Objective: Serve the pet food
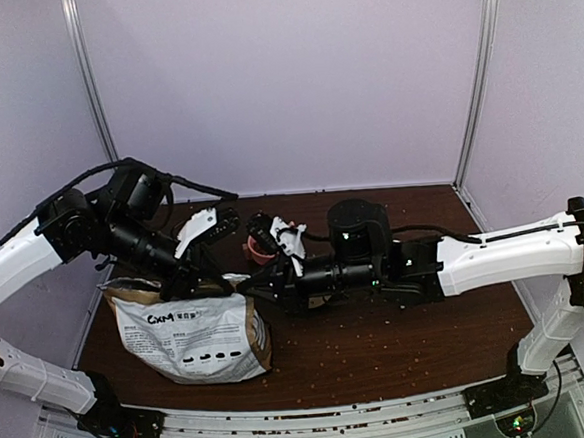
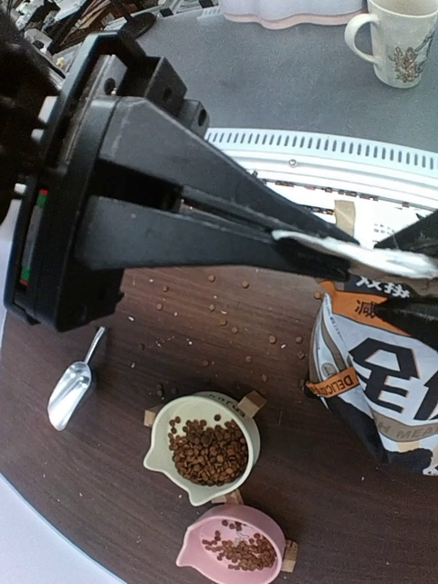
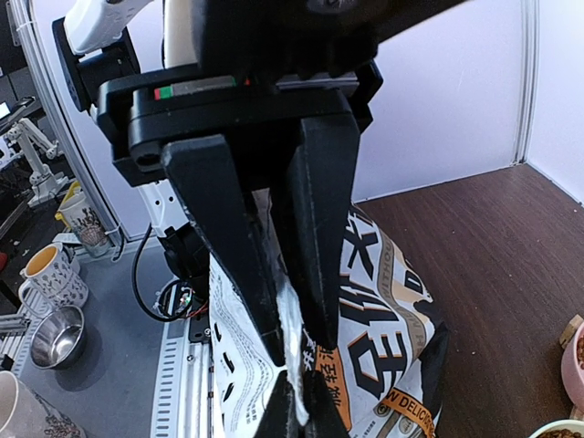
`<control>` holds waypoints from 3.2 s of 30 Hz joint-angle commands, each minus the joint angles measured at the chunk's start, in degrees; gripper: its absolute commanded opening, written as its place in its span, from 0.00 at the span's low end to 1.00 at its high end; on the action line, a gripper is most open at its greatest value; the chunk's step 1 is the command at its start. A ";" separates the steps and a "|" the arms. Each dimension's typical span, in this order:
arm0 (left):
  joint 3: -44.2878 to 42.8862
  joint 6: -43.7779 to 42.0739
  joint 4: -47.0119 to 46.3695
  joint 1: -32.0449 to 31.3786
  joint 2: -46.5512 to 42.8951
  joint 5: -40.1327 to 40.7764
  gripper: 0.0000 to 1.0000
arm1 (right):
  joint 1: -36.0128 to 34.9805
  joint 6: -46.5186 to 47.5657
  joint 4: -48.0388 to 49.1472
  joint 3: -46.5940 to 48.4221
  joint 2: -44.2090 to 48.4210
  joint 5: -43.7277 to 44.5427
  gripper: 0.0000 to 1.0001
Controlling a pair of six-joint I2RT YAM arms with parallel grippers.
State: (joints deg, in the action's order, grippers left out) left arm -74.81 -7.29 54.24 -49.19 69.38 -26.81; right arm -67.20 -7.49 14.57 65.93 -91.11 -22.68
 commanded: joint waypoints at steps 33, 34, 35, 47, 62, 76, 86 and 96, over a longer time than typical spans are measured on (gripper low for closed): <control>1.69 -3.43 7.03 -0.02 -6.46 19.96 0.00 | 0.93 -0.16 2.28 -0.80 4.75 1.05 0.00; 1.88 -3.43 7.02 -0.03 -6.62 20.74 0.00 | 0.89 -0.12 2.37 -0.96 4.92 1.18 0.00; 2.03 -3.31 7.10 0.00 -6.82 21.89 0.08 | 0.90 -0.06 2.32 -1.04 5.09 1.29 0.00; 4.54 -2.49 7.88 0.27 -8.65 30.32 0.11 | 0.88 0.05 3.56 -2.44 5.98 1.54 0.00; 6.86 -1.20 8.29 5.21 -12.52 37.07 0.18 | 0.98 0.41 4.76 -3.42 6.55 0.80 0.00; 7.61 -1.30 7.51 10.72 -14.63 38.84 0.19 | 1.02 0.54 5.00 -3.53 6.73 0.27 0.00; 8.25 -1.43 7.20 13.23 -14.54 43.83 0.13 | 1.00 0.54 5.14 -3.62 7.00 0.31 0.00; 8.35 -1.59 6.66 16.29 -13.84 46.04 0.00 | 1.02 0.35 5.29 -3.90 6.99 0.34 0.00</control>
State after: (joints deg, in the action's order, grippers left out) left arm -67.77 -9.56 57.98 -38.48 55.11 -2.20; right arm -66.46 -7.29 18.09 62.74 -89.71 -20.43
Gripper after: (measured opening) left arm 0.030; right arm 0.023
